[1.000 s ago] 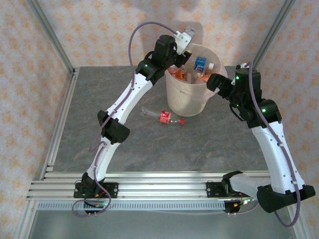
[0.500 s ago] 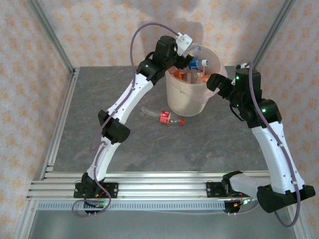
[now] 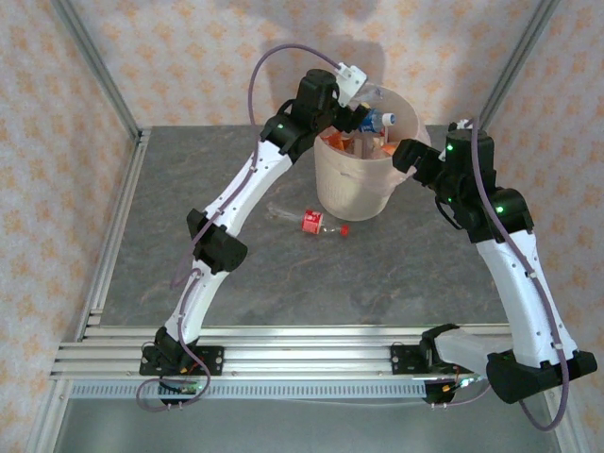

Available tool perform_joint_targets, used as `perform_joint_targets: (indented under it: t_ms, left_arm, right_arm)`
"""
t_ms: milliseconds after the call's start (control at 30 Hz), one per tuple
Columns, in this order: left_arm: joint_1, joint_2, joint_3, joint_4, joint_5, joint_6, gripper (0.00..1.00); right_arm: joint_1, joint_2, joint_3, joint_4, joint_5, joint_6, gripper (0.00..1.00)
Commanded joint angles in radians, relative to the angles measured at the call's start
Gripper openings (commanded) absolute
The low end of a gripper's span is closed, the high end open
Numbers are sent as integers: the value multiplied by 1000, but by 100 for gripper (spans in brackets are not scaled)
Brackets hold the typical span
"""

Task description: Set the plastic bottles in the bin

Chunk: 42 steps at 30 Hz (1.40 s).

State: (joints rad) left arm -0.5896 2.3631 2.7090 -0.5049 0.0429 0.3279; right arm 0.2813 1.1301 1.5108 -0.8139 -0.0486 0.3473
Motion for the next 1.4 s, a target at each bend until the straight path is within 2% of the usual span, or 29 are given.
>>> perform_joint_targets:
  t_ms: [0, 133, 233, 267, 433, 567, 667, 800, 967, 1200, 1367]
  left_arm:
    - [-6, -112, 36, -22, -85, -77, 90]
    - [-6, -188, 20, -64, -206, -160, 92]
    - [-3, -276, -61, -73, -301, -231, 94]
    - [-3, -312, -111, -65, -323, -252, 98]
    - [12, -592, -535, 110, -377, -340, 100]
    - [45, -823, -886, 251, -427, -445, 100]
    - [102, -973, -1095, 283, -434, -570, 100]
    - [172, -1136, -1316, 257, -463, -694, 100]
    - [195, -1303, -1484, 141, -586, -763, 100]
    - [208, -1510, -1663, 46, -700, -857, 100]
    - [209, -1588, -1749, -16, -735, -925, 100]
  right_arm:
    - [9, -17, 22, -5, 0, -5, 99]
    - [21, -15, 19, -7, -25, -32, 99]
    - [36, -14, 16, -9, -36, -47, 99]
    - [43, -12, 14, -7, -40, -50, 99]
    - [127, 1, 9, -1, -15, -94, 99]
    - [254, 36, 27, -20, 61, -143, 99]
    - [359, 80, 47, -35, 125, -178, 99]
    - [484, 154, 84, -60, 195, -222, 99]
    - [577, 281, 149, -90, 166, -255, 99]
    - [646, 486, 233, -136, 70, -312, 99]
    - [669, 606, 279, -185, 67, -354, 99]
